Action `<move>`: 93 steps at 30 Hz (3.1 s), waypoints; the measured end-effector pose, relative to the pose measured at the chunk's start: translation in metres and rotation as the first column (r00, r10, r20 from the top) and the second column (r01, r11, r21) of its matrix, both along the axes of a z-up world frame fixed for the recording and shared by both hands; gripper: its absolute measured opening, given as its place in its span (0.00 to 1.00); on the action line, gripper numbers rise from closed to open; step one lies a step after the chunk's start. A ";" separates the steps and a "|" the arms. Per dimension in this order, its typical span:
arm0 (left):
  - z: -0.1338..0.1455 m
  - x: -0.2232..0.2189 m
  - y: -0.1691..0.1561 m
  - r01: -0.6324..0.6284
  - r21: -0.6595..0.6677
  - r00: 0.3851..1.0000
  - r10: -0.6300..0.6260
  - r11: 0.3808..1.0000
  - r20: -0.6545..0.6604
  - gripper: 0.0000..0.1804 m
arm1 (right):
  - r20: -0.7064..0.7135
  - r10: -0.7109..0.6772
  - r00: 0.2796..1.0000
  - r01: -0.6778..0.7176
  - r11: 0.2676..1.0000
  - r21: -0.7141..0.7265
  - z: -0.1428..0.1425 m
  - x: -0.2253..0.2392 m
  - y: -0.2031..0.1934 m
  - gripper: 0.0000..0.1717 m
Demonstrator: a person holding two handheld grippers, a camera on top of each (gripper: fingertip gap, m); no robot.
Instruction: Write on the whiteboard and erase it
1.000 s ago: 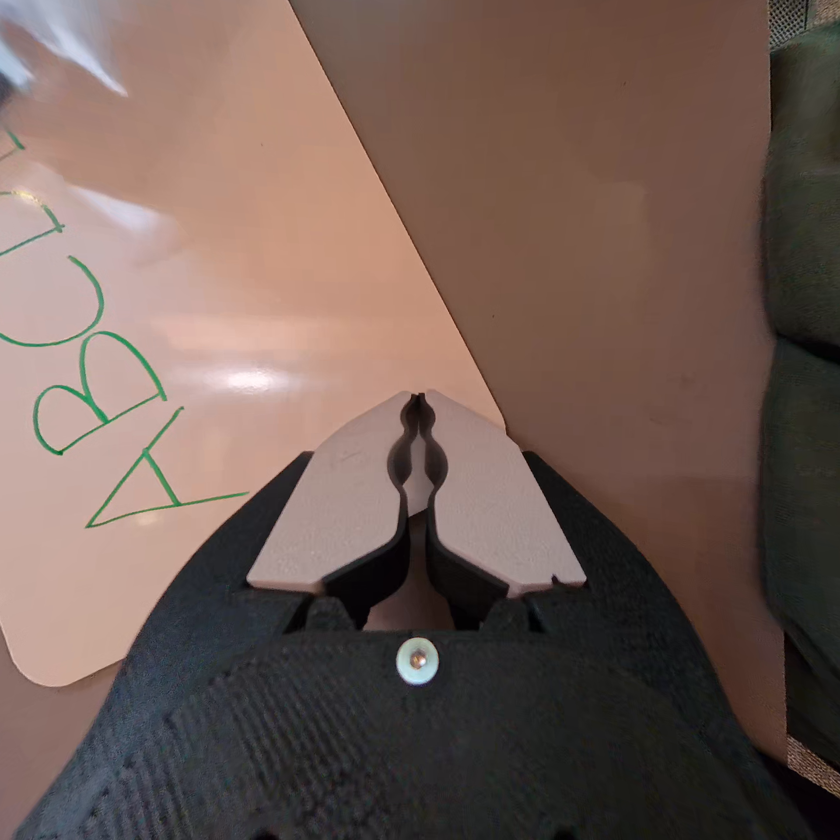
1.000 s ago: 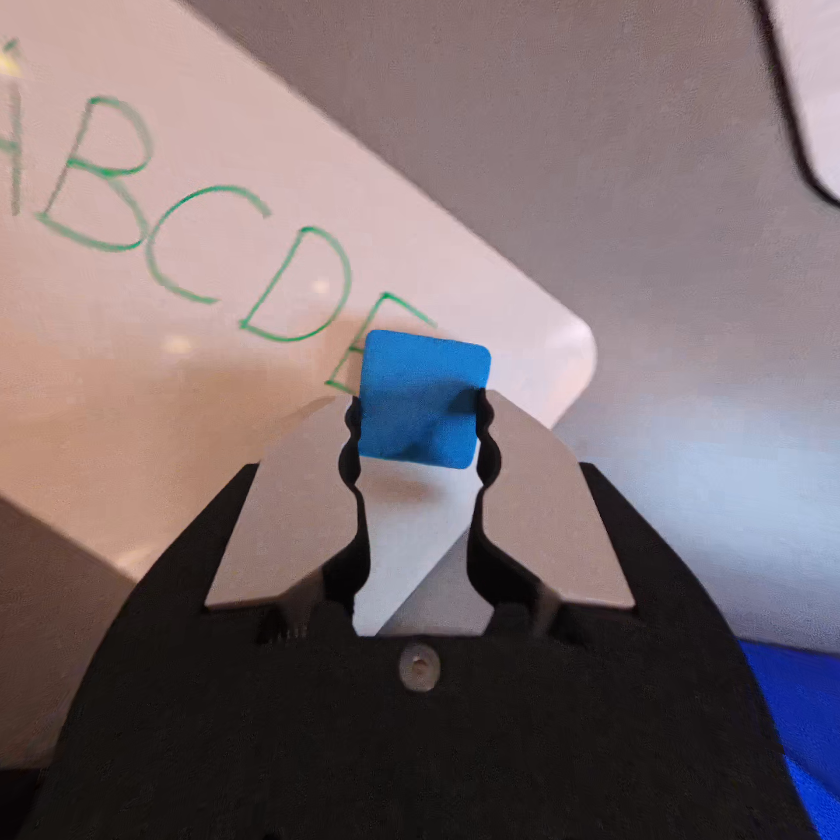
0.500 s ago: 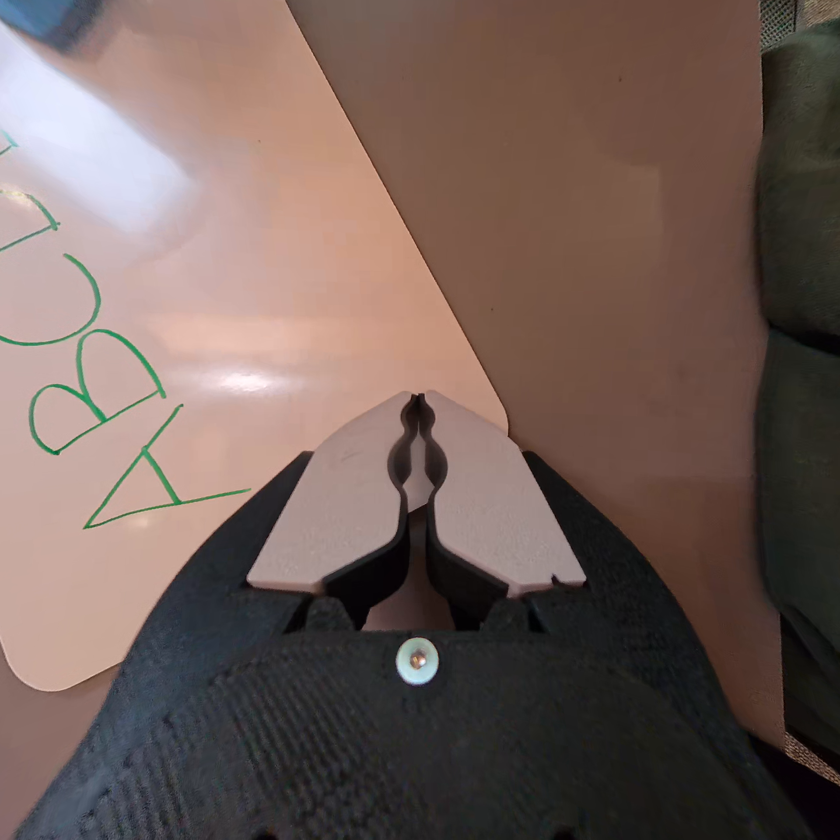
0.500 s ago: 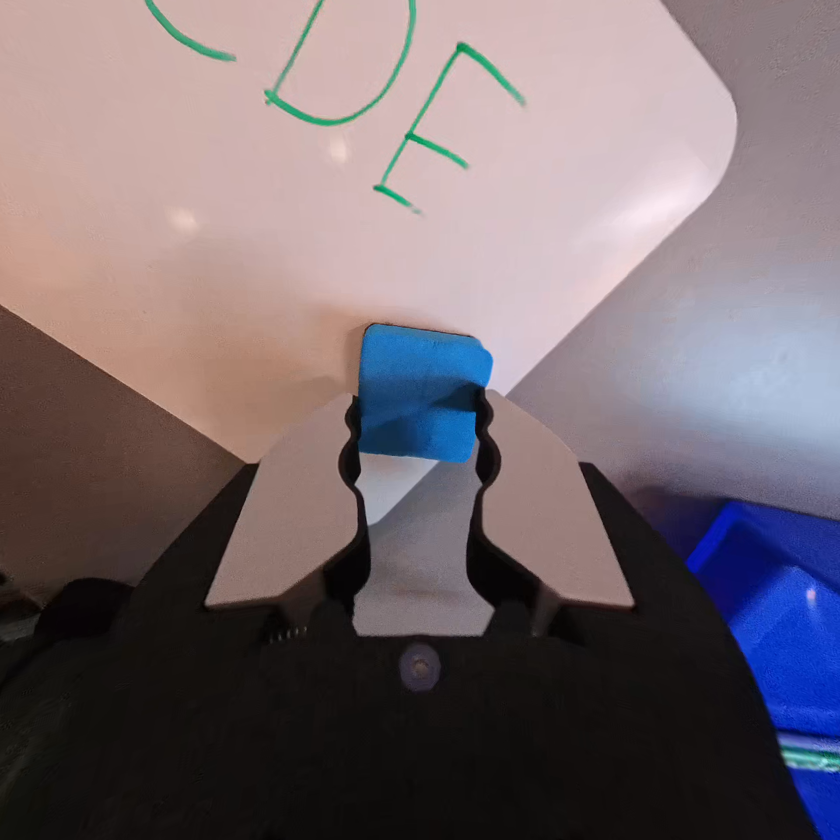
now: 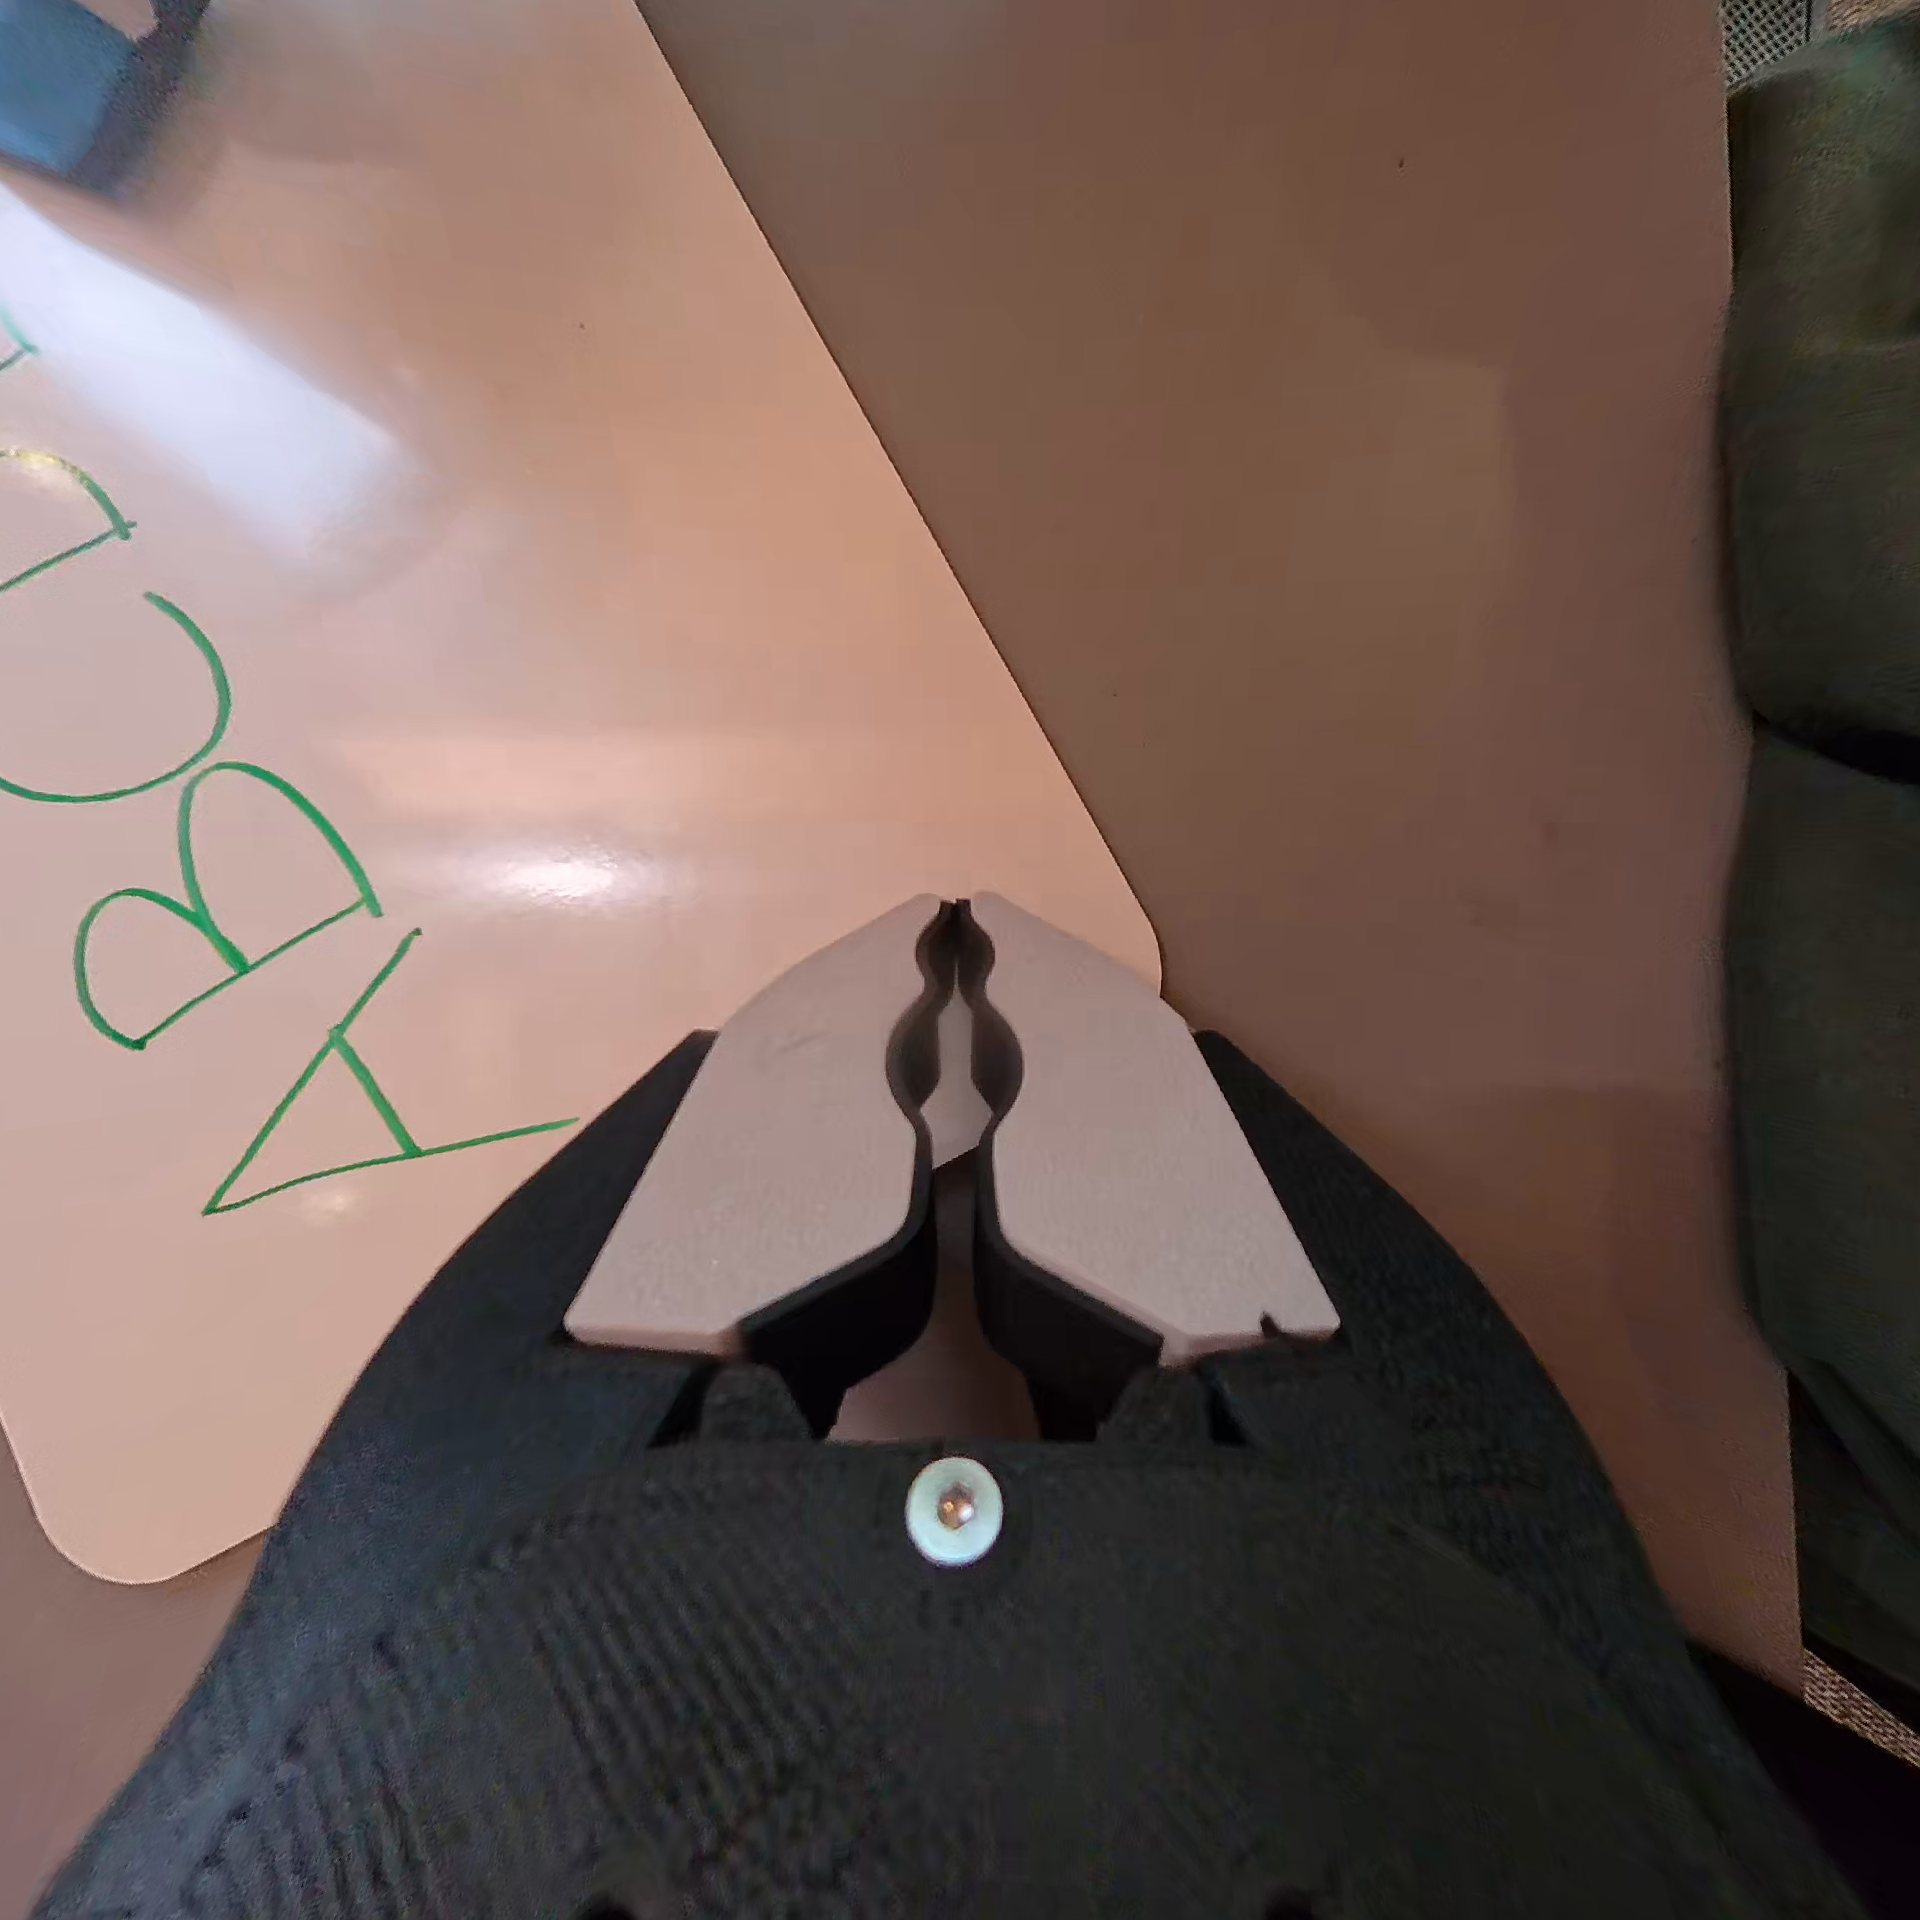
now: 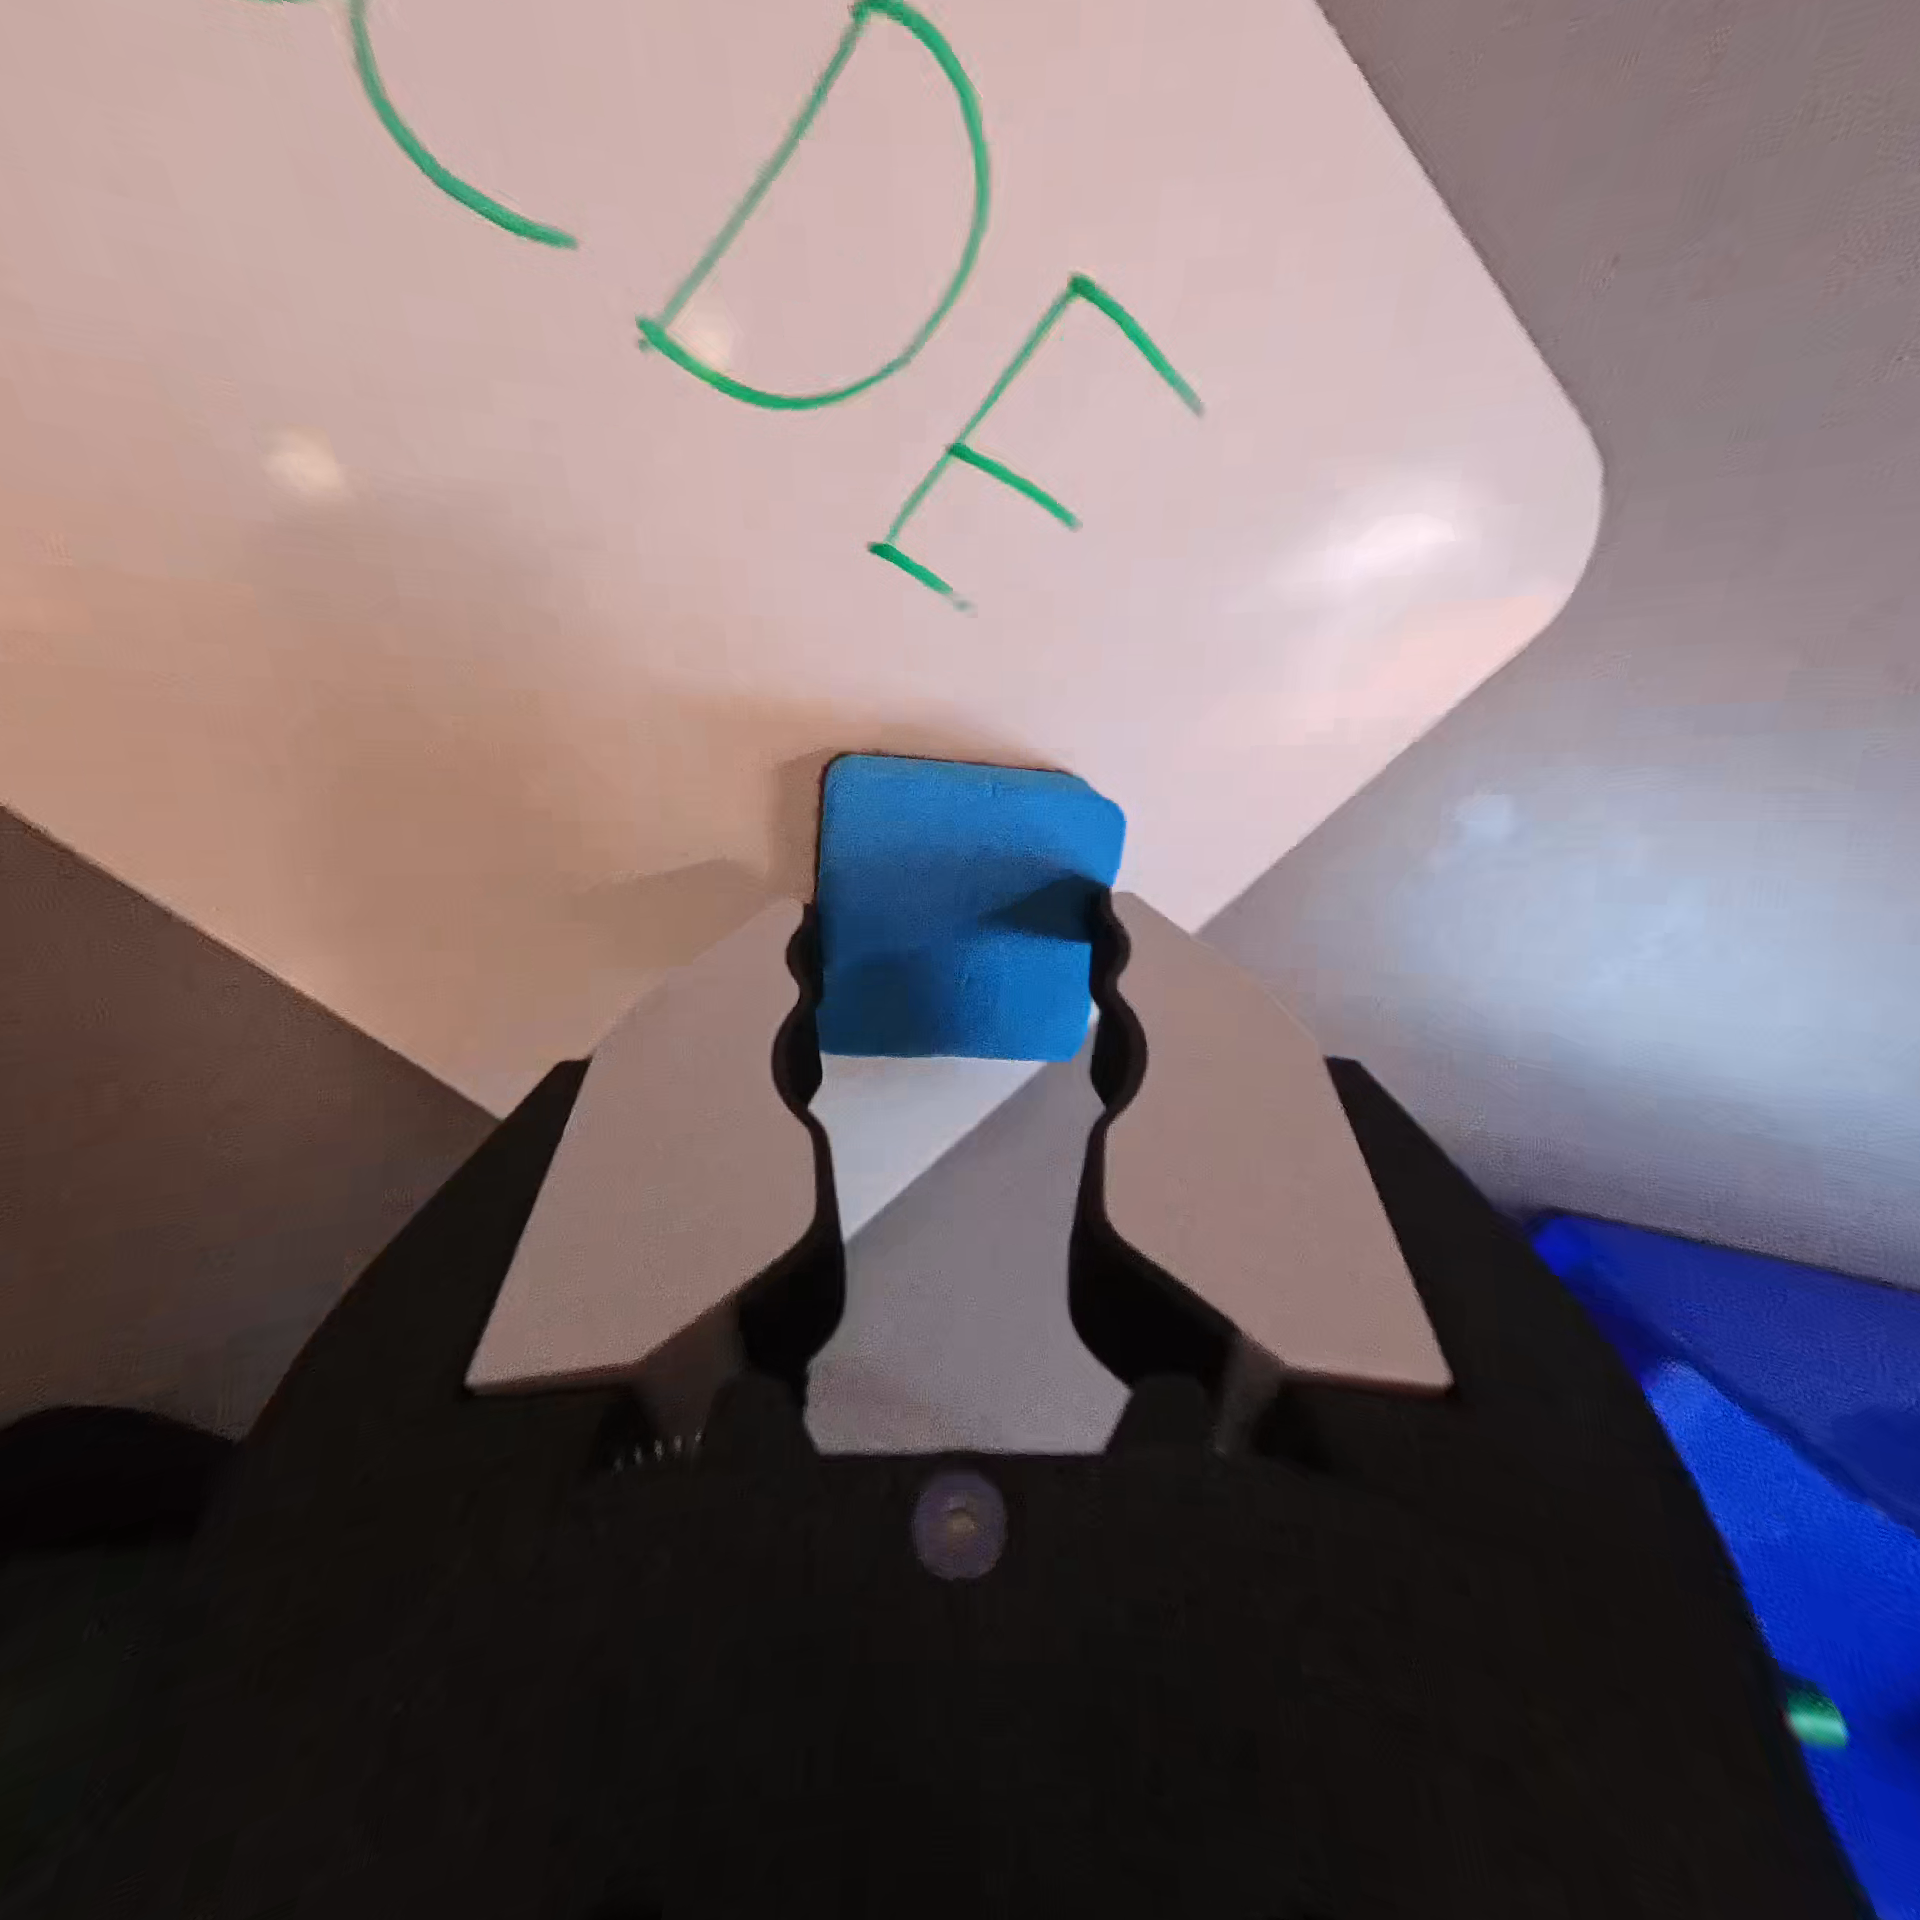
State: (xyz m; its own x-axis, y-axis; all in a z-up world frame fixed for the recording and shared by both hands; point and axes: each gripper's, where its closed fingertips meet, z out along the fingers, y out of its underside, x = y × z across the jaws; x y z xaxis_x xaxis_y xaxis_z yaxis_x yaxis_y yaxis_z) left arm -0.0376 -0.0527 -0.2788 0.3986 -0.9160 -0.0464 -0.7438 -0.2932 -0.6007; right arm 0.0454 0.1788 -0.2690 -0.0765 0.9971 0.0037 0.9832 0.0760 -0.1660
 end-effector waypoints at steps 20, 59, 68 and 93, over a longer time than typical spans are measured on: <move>0.000 0.001 -0.005 0.021 -0.018 1.000 -0.021 1.000 0.007 0.00 | -0.078 0.026 0.997 -0.022 0.998 0.052 -0.003 -0.028 0.005 0.29; 0.000 -0.001 -0.008 0.048 -0.006 0.999 -0.048 0.999 -0.020 0.00 | -0.111 0.124 0.986 -0.131 0.990 -0.057 0.001 -0.051 -0.038 0.28; 0.000 0.000 -0.012 0.057 -0.032 0.998 -0.057 0.998 -0.011 0.00 | -0.044 0.033 0.998 -0.037 0.996 -0.082 0.001 -0.024 -0.016 0.28; 0.000 -0.001 -0.017 0.089 -0.035 0.996 -0.090 0.995 -0.030 0.00 | -0.056 0.179 0.982 -0.183 0.978 -0.100 0.001 -0.050 -0.050 0.28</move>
State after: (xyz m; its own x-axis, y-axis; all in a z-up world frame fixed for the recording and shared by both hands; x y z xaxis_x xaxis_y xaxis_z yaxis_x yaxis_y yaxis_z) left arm -0.0383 -0.0702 -0.2787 0.3141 -0.9490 -0.0260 -0.7860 -0.2446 -0.5678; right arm -0.0042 0.1293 -0.2684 -0.2579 0.9618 -0.0916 0.9457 0.2319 -0.2277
